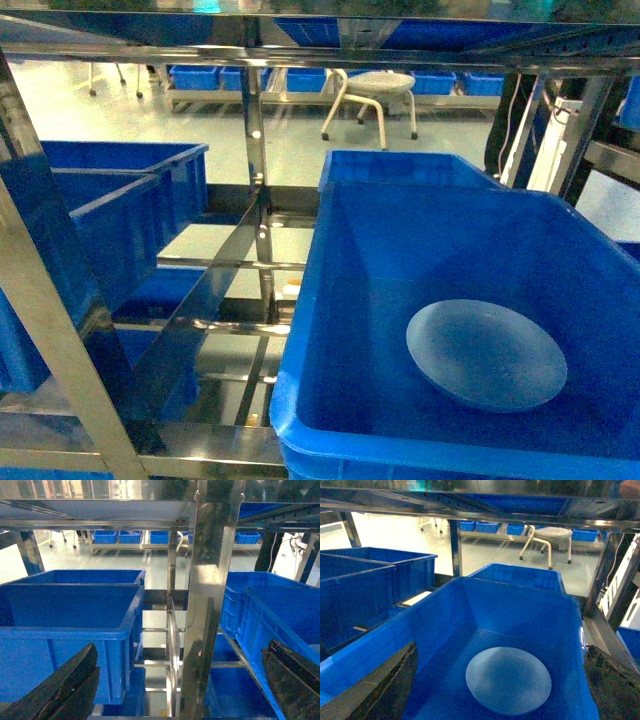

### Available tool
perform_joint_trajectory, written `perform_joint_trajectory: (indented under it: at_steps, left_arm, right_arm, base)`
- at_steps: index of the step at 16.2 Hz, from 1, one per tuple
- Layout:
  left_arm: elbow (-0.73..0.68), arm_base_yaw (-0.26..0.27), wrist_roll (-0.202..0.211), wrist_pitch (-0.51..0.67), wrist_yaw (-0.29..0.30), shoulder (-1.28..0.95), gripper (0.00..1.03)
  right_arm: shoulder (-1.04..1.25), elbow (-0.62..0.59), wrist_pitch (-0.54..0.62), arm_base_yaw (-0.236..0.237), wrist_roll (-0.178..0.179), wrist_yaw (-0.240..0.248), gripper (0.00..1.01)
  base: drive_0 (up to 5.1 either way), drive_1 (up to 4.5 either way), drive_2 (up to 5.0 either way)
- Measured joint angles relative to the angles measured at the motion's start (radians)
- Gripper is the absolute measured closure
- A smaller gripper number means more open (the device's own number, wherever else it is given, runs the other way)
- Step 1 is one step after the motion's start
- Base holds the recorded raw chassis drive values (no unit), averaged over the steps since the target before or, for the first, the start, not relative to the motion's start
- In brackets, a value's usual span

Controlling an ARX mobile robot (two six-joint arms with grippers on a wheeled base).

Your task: Place blue tray on left shelf second layer neatly

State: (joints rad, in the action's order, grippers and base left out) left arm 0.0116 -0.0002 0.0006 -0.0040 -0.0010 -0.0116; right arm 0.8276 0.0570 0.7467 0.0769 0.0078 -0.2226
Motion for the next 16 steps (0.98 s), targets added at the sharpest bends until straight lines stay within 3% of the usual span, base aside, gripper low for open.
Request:
perform_joint_trajectory:
  at_steps: [4, 7, 8, 9, 10, 11, 14, 15, 16]
  left_arm:
    - [0.000, 0.000, 0.000, 0.000, 0.000, 0.000, 0.05]
    - [0.000, 0.000, 0.000, 0.000, 0.000, 0.000, 0.05]
    - [0.000, 0.000, 0.000, 0.000, 0.000, 0.000, 0.05]
    - [0.000, 0.000, 0.000, 0.000, 0.000, 0.000, 0.05]
    - [0.000, 0.000, 0.000, 0.000, 0.000, 0.000, 0.05]
    - [0.000, 0.000, 0.000, 0.000, 0.000, 0.000, 0.05]
    - [0.000, 0.000, 0.000, 0.000, 0.000, 0.000, 0.05]
    - [0.000, 0.000, 0.000, 0.000, 0.000, 0.000, 0.05]
    - [0.000, 0.000, 0.000, 0.000, 0.000, 0.000, 0.05]
  right_arm:
    - [-0.370, -0.048, -0.332, -0.025, -0.001, -0.012, 0.03]
    - [-0.390, -0.048, -0.355, -0.025, -0.001, -0.015, 0.03]
    - [-0.391, -0.053, -0.266, 0.031, -0.001, 0.151, 0.14]
    - [-0.455, -0.053, -0.334, 0.009, -0.003, 0.201, 0.27]
    - [-0.499, -0.053, -0.373, -0.079, -0.003, 0.224, 0.39]
    - [-0.547, -0.045, -0.459, -0.087, -0.004, 0.230, 0.52]
    - [-0.616, -0.045, -0.529, -0.077, -0.004, 0.223, 0.93]
    - [-0.630, -0.045, -0.549, -0.077, -0.005, 0.223, 0.99]
    - [-0.646, -0.045, -0.565, -0.077, -0.005, 0.223, 0.99]
  base:
    - [0.0, 0.00, 0.0]
    - [0.0, 0.00, 0.0]
    - [0.0, 0.00, 0.0]
    - [0.0, 0.00, 0.0]
    - [0.0, 0.00, 0.0]
    - [0.0, 0.00, 0.0]
    - [0.0, 0.00, 0.0]
    - [0.0, 0.00, 0.0]
    - [0.0, 0.00, 0.0]
